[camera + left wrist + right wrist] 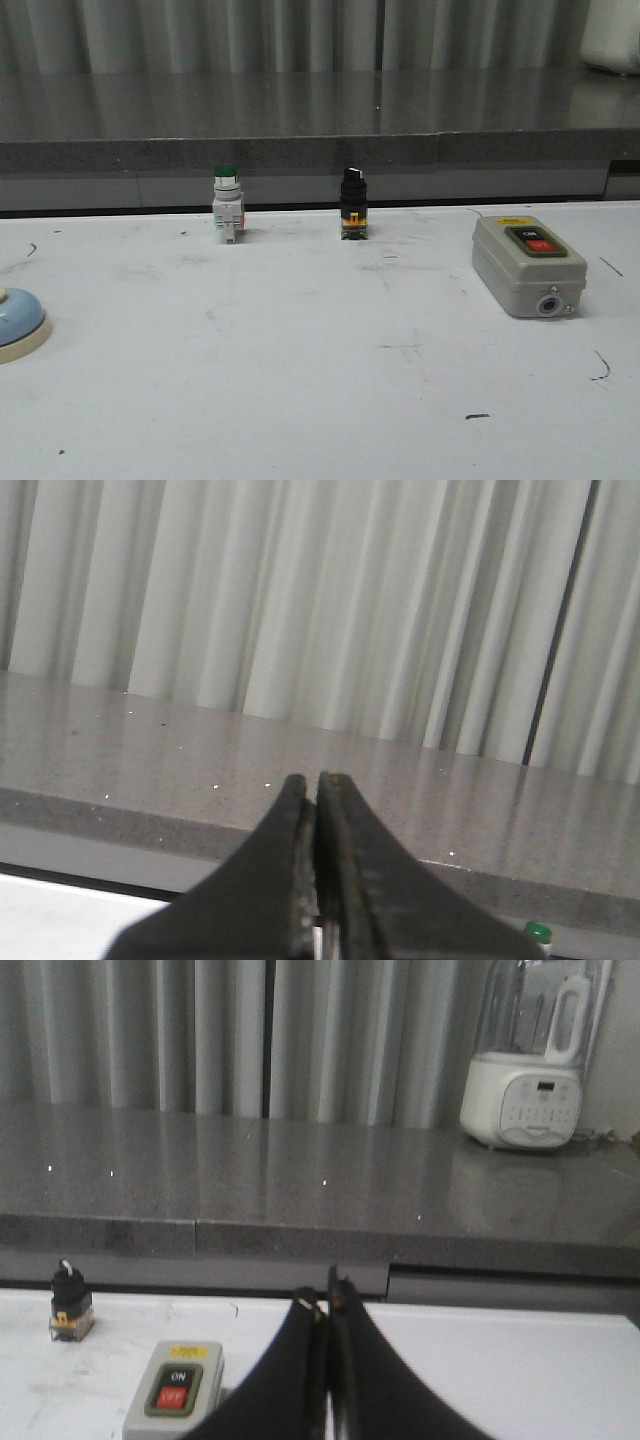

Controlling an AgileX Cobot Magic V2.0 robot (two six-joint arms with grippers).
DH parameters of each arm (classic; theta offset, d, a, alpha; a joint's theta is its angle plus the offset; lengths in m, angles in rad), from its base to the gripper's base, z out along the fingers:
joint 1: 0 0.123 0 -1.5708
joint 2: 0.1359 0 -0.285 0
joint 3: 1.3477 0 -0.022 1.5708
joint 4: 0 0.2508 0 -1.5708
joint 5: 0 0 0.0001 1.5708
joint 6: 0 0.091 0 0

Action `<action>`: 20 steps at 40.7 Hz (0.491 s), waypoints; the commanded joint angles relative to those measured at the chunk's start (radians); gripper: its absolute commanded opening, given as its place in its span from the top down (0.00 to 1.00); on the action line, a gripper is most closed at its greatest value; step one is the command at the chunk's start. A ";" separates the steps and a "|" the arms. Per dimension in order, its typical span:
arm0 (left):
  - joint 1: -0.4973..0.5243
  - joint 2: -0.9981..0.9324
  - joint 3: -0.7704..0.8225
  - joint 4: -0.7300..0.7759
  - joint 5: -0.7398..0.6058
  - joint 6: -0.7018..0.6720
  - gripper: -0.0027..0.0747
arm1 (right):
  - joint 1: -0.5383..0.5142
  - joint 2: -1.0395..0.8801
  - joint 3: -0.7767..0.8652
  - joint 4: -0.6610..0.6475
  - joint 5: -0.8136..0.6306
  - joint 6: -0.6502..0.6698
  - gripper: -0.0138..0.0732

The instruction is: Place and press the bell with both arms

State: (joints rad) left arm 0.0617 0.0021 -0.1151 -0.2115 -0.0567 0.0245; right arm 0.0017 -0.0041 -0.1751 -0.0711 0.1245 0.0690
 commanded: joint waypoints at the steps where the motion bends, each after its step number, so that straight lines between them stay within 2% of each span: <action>1: 0.001 0.074 -0.127 0.040 0.069 -0.007 0.99 | -0.008 0.072 -0.127 -0.001 0.017 0.000 0.92; 5: 0.001 0.193 -0.217 0.107 0.188 -0.005 0.99 | -0.008 0.180 -0.220 0.012 0.087 0.000 0.92; 11: 0.001 0.343 -0.300 0.112 0.266 -0.005 0.99 | -0.008 0.323 -0.299 0.012 0.168 0.000 0.92; 20: 0.001 0.399 -0.318 0.112 0.250 -0.005 0.99 | -0.008 0.390 -0.311 0.012 0.187 0.000 0.92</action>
State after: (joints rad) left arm 0.0617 0.3862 -0.3920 -0.1002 0.2732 0.0245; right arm 0.0017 0.3671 -0.4490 -0.0597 0.3817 0.0709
